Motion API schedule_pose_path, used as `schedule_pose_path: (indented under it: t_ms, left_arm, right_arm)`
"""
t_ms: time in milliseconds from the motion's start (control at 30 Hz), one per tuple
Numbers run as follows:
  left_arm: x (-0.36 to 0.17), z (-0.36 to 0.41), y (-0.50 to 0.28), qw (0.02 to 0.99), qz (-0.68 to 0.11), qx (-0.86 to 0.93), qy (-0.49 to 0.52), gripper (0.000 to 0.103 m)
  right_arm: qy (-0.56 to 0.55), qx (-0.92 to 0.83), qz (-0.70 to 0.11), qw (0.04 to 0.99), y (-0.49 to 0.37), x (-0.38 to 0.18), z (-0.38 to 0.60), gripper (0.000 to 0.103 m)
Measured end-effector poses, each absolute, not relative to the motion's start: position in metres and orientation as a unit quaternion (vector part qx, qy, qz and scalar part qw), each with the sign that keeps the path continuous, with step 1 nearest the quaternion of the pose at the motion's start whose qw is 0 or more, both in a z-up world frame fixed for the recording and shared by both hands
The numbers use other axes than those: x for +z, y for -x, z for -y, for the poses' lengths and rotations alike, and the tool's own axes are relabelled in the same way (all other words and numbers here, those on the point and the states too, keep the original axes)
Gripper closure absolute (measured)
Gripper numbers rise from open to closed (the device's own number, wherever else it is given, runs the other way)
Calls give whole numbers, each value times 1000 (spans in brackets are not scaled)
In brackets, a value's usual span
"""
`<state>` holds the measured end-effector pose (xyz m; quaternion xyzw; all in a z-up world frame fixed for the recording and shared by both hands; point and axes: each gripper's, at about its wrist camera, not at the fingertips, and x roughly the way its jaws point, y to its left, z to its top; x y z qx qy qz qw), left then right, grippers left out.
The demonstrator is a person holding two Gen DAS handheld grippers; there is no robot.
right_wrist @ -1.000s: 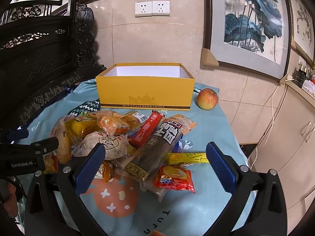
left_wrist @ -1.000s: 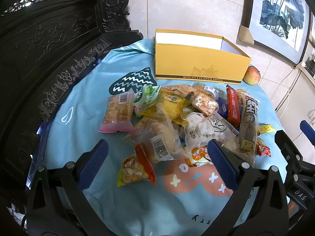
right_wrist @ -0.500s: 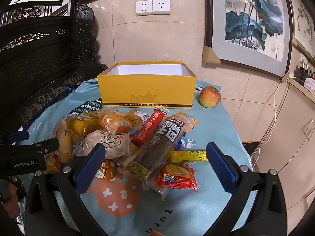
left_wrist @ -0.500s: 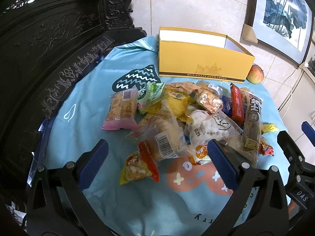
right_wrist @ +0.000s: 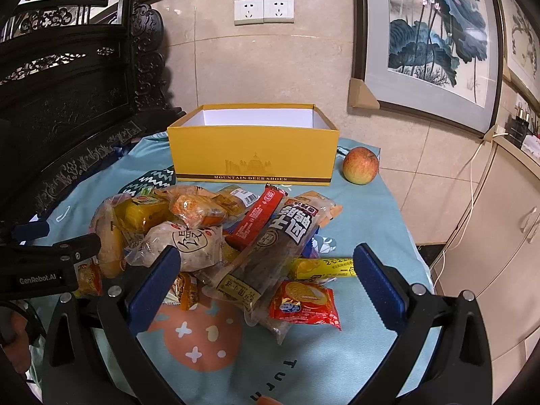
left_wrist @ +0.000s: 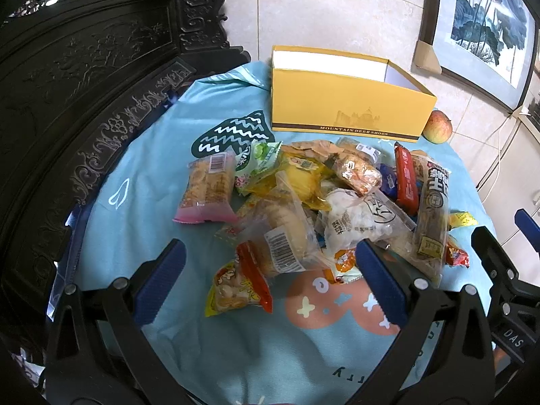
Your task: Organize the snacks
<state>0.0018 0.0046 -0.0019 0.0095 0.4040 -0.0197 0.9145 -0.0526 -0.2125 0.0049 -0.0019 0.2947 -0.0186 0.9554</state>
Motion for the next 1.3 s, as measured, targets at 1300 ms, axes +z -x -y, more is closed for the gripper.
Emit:
schedule_pose_path:
  t_ms: [1300]
  left_arm:
    - [-9,-2,-4,912,-409,-19,-17,2]
  right_arm:
    - [0,-24,-298,954,53,0,221,1]
